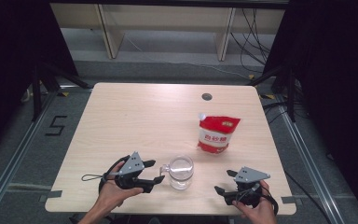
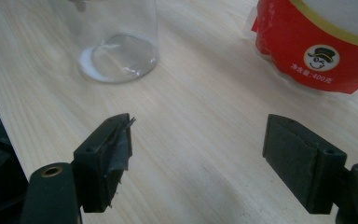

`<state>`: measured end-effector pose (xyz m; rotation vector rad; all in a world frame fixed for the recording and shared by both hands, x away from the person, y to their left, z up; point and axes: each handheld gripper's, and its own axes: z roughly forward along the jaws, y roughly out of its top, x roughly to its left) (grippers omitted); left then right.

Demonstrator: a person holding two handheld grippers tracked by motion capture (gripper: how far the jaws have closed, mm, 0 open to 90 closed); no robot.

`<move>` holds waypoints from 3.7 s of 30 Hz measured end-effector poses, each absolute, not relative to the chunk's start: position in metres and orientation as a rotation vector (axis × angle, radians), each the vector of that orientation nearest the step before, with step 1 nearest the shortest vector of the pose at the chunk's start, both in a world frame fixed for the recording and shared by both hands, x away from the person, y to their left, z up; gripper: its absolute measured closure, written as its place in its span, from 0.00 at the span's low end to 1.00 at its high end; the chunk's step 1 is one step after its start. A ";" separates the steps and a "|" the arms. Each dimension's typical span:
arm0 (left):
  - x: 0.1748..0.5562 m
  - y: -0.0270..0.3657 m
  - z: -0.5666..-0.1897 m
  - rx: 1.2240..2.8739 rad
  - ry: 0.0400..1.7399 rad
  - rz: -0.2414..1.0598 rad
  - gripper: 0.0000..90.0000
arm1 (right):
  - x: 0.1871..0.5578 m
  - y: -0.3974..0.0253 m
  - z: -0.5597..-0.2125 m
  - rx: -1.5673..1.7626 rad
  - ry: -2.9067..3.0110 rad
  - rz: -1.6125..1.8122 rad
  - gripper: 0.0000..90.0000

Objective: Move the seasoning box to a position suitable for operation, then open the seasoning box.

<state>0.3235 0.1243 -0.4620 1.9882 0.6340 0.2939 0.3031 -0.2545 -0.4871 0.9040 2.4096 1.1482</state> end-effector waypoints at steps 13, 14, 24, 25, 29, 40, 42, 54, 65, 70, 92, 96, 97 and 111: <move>0.318 0.124 -0.446 1.964 0.632 0.268 0.40 | 0.305 -0.254 -0.489 0.905 2.407 1.141 0.27; 0.317 0.124 -0.445 1.962 0.633 0.273 0.40 | 0.303 -0.254 -0.489 0.923 2.413 1.140 0.27; 0.314 0.128 -0.436 1.938 0.606 0.304 0.50 | 0.305 -0.253 -0.489 0.902 2.414 1.136 0.27; 0.312 0.128 -0.435 1.920 0.619 0.299 0.53 | 0.305 -0.253 -0.489 0.901 2.416 1.134 0.27; 0.312 0.129 -0.433 1.898 0.588 0.337 0.77 | 0.305 -0.253 -0.489 0.901 2.403 1.145 0.27; 0.318 0.118 -0.432 1.876 0.587 0.353 0.97 | 0.305 -0.252 -0.488 0.896 2.413 1.174 0.27; 0.321 0.117 -0.434 1.877 0.593 0.353 0.98 | 0.306 -0.252 -0.488 0.894 2.416 1.168 0.27; 0.325 0.109 -0.448 1.908 0.620 0.331 0.99 | 0.305 -0.250 -0.485 0.882 2.368 1.230 0.31; 0.325 0.110 -0.450 1.891 0.616 0.328 0.99 | 0.301 -0.238 -0.472 0.814 2.307 1.331 0.57; 0.324 0.112 -0.450 1.893 0.615 0.341 0.99 | 0.303 -0.229 -0.467 0.777 2.317 1.353 0.68; 0.325 0.114 -0.454 1.876 0.593 0.335 0.99 | 0.307 -0.197 -0.457 0.634 2.336 1.340 0.93; 0.324 0.114 -0.455 1.860 0.622 0.324 0.99 | 0.310 -0.191 -0.455 0.610 2.335 1.358 0.96; 0.324 0.114 -0.455 1.862 0.621 0.327 0.99 | 0.310 -0.191 -0.455 0.610 2.335 1.358 0.96; 0.326 0.120 -0.453 1.880 0.625 0.342 0.91 | 0.314 -0.177 -0.448 0.561 2.341 1.345 0.97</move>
